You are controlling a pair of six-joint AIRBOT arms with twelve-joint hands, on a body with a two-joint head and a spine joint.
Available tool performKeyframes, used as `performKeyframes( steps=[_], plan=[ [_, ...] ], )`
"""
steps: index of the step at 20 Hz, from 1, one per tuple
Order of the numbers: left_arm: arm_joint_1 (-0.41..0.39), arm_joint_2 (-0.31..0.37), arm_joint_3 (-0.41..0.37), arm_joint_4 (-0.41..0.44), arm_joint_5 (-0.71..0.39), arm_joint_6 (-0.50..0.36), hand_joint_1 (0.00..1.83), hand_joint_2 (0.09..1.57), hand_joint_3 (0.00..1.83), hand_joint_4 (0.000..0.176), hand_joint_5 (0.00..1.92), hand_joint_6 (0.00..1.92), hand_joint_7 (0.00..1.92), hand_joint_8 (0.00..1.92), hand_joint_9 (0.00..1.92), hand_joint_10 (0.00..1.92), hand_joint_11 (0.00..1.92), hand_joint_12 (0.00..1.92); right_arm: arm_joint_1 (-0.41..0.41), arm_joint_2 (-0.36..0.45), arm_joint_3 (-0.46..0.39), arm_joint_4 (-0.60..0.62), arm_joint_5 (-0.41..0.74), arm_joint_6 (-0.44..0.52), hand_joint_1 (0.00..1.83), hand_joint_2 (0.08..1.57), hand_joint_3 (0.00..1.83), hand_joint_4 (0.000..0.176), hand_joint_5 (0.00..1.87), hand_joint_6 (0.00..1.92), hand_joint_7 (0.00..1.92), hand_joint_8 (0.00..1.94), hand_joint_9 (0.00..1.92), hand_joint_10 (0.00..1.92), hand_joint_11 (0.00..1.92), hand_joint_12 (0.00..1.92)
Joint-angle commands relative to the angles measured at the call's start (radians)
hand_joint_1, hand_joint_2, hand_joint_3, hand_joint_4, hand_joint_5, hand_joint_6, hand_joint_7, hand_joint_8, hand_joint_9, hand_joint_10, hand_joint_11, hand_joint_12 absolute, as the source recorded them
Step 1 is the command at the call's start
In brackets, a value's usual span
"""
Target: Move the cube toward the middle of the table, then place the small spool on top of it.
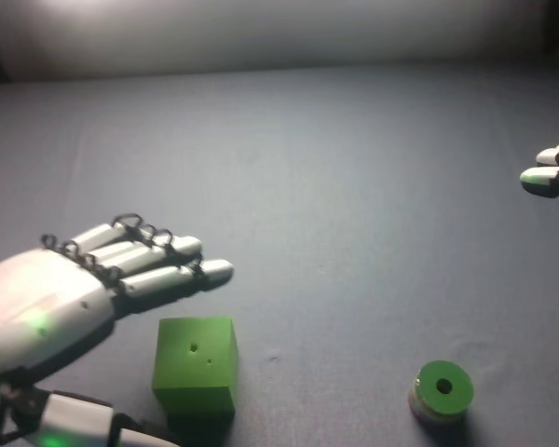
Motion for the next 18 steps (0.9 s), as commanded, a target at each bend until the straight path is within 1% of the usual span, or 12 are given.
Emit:
performKeyframes(
  steps=[1, 7, 9, 10, 11, 12, 13, 14, 15, 16, 17, 18],
  plan=[
    [-0.015, -0.002, 0.006, -0.007, -0.081, 0.01, 0.55, 0.8, 0.0, 0.176, 0.2, 0.0, 0.18, 0.0, 0.23, 0.0, 0.0, 0.78, 0.009, 0.002, 0.006, 0.013, 0.118, 0.007, 0.67, 1.28, 0.0, 0.0, 0.51, 0.0, 0.43, 0.0, 0.44, 0.0, 0.19, 0.71],
    [-0.081, -0.065, 0.047, -0.005, 0.013, 0.054, 0.65, 0.8, 0.0, 0.176, 0.24, 0.0, 0.19, 0.0, 0.25, 0.01, 0.0, 0.8, 0.009, 0.003, 0.006, 0.013, 0.116, 0.008, 0.71, 1.28, 0.0, 0.0, 0.51, 0.0, 0.45, 0.0, 0.46, 0.01, 0.23, 0.72],
    [-0.085, -0.07, 0.049, -0.011, 0.023, 0.069, 0.72, 0.85, 0.0, 0.168, 0.27, 0.0, 0.26, 0.0, 0.35, 0.02, 0.0, 0.95, 0.009, 0.003, 0.006, 0.013, 0.113, 0.008, 0.7, 1.28, 0.0, 0.0, 0.51, 0.0, 0.45, 0.0, 0.47, 0.01, 0.24, 0.73],
    [-0.086, -0.07, 0.049, -0.016, 0.024, 0.073, 0.79, 0.89, 0.0, 0.147, 0.31, 0.0, 0.3, 0.0, 0.4, 0.01, 0.02, 1.03, 0.009, 0.003, 0.006, 0.013, 0.112, 0.008, 0.7, 1.28, 0.0, 0.0, 0.51, 0.0, 0.44, 0.0, 0.46, 0.0, 0.24, 0.72],
    [-0.086, -0.07, 0.05, -0.018, 0.022, 0.073, 0.89, 0.96, 0.01, 0.111, 0.37, 0.0, 0.35, 0.01, 0.49, 0.03, 0.17, 1.16, 0.009, 0.003, 0.006, 0.014, 0.112, 0.008, 0.72, 1.29, 0.0, 0.0, 0.51, 0.0, 0.45, 0.0, 0.46, 0.0, 0.24, 0.72],
    [-0.087, -0.07, 0.05, -0.021, 0.019, 0.073, 0.98, 1.05, 0.01, 0.048, 0.48, 0.01, 0.48, 0.02, 0.64, 0.09, 0.33, 1.21, 0.009, 0.003, 0.006, 0.014, 0.112, 0.008, 0.73, 1.29, 0.0, 0.0, 0.51, 0.0, 0.45, 0.0, 0.46, 0.0, 0.23, 0.71],
    [-0.087, -0.071, 0.051, -0.025, 0.014, 0.073, 1.06, 1.07, 0.0, 0.0, 0.58, 0.0, 0.59, 0.03, 0.73, 0.16, 0.4, 1.23, 0.009, 0.003, 0.006, 0.014, 0.112, 0.008, 0.7, 1.29, 0.0, 0.0, 0.51, 0.0, 0.44, 0.0, 0.45, 0.0, 0.22, 0.71],
    [-0.088, -0.074, 0.055, -0.032, 0.008, 0.072, 1.29, 1.1, 0.02, 0.0, 0.79, 0.02, 0.86, 0.87, 0.93, 0.3, 0.63, 1.15, 0.009, 0.003, 0.006, 0.014, 0.111, 0.008, 0.7, 1.3, 0.0, 0.0, 0.51, 0.0, 0.46, 0.01, 0.47, 0.0, 0.24, 0.71],
    [-0.091, -0.078, 0.061, -0.037, -0.005, 0.063, 1.27, 1.12, 0.0, 0.0, 0.93, 0.64, 0.98, 1.1, 1.09, 0.62, 0.87, 1.27, 0.009, 0.002, 0.006, 0.014, 0.111, 0.008, 0.69, 1.29, 0.0, 0.0, 0.51, 0.0, 0.45, 0.0, 0.47, 0.0, 0.24, 0.71],
    [-0.098, -0.082, 0.069, -0.041, -0.017, 0.055, 1.25, 1.18, 0.0, 0.0, 0.88, 0.84, 0.89, 1.36, 1.07, 1.03, 0.97, 1.44, 0.009, 0.002, 0.006, 0.014, 0.111, 0.008, 0.69, 1.3, 0.0, 0.0, 0.51, 0.0, 0.45, 0.0, 0.47, 0.0, 0.24, 0.71],
    [-0.111, -0.085, 0.077, -0.044, -0.026, 0.052, 1.24, 1.19, 0.0, 0.0, 0.86, 0.89, 0.85, 1.45, 1.0, 1.21, 0.96, 1.52, 0.009, 0.002, 0.006, 0.014, 0.11, 0.008, 0.71, 1.29, 0.0, 0.0, 0.51, 0.0, 0.46, 0.0, 0.47, 0.0, 0.24, 0.71],
    [-0.121, -0.087, 0.081, -0.046, -0.033, 0.052, 1.24, 1.18, 0.0, 0.0, 0.87, 0.87, 0.86, 1.44, 0.98, 1.23, 0.97, 1.52, 0.009, 0.002, 0.006, 0.014, 0.11, 0.008, 0.71, 1.29, 0.0, 0.0, 0.51, 0.0, 0.45, 0.0, 0.46, 0.0, 0.22, 0.7]
  ],
)
